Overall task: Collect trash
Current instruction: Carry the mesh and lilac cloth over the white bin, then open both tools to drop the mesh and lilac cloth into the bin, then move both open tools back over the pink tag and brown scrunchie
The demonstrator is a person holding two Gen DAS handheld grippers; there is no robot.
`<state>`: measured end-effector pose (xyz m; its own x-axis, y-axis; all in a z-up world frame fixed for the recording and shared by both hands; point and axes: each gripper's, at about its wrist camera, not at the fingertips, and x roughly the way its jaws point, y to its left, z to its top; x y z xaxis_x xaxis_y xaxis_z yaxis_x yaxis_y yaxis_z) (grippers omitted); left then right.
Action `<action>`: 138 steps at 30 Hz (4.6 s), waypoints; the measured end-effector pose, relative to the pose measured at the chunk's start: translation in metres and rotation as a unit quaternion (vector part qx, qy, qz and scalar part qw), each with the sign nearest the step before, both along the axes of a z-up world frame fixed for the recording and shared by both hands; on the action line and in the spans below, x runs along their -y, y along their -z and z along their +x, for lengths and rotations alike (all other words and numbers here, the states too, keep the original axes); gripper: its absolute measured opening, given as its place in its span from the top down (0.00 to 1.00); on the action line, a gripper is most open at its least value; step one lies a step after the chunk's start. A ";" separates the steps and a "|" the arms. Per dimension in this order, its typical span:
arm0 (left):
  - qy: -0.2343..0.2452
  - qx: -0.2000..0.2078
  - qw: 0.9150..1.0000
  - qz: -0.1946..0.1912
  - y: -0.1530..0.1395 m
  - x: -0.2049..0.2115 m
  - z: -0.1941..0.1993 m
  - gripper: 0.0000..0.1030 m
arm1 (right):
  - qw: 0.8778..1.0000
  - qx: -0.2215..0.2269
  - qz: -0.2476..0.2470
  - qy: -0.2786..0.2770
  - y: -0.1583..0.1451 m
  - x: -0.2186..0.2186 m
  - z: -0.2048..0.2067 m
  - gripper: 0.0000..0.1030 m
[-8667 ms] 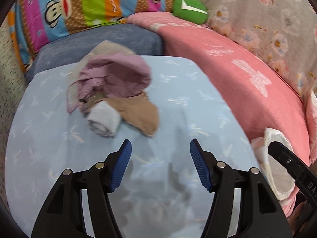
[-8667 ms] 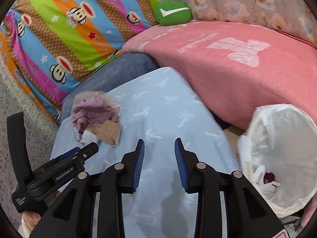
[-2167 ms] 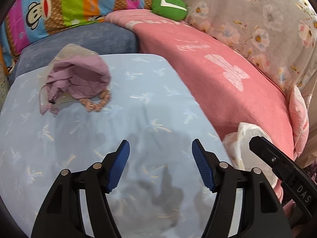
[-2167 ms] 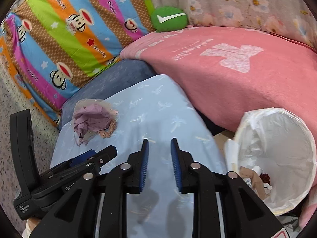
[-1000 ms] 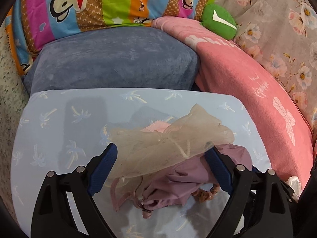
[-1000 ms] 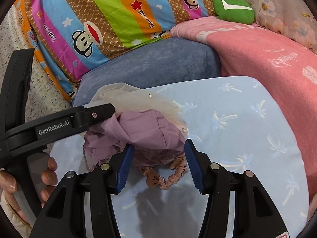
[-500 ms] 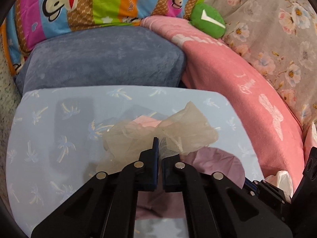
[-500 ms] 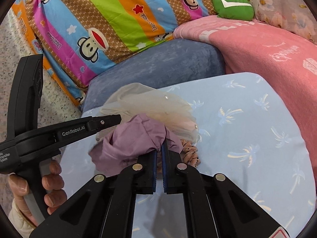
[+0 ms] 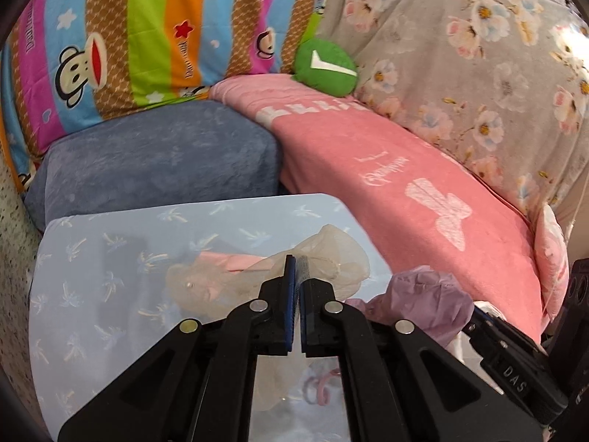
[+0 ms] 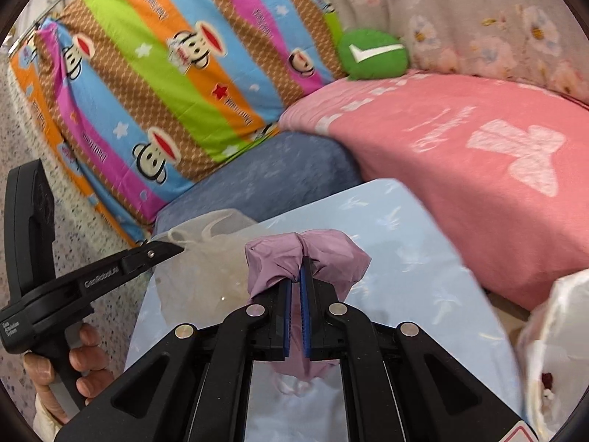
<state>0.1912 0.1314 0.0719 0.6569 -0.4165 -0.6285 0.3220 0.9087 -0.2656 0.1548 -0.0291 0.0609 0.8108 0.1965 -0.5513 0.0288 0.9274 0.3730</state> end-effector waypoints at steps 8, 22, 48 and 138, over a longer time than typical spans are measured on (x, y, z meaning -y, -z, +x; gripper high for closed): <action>0.079 0.015 0.997 -0.004 -0.016 0.073 -0.048 0.98 | 0.997 0.019 -0.006 0.080 -0.022 0.070 -0.074 0.96; 0.227 -0.001 0.973 0.038 0.008 0.235 -0.120 0.98 | 0.978 0.012 0.006 0.209 0.003 0.185 -0.172 0.96; 0.292 -0.048 0.954 0.055 0.039 0.329 -0.138 0.98 | 0.957 0.003 0.031 0.288 0.026 0.273 -0.212 0.96; -0.113 -0.053 0.988 0.093 0.100 -0.047 0.033 0.28 | 0.988 -0.136 -0.035 -0.055 0.114 -0.070 0.071 0.65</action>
<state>0.2241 0.1780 -0.0280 0.6456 -0.1383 -0.7510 0.0847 0.9904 -0.1095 0.2257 0.0407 -0.0532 0.6056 0.2297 -0.7619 0.0165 0.9536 0.3006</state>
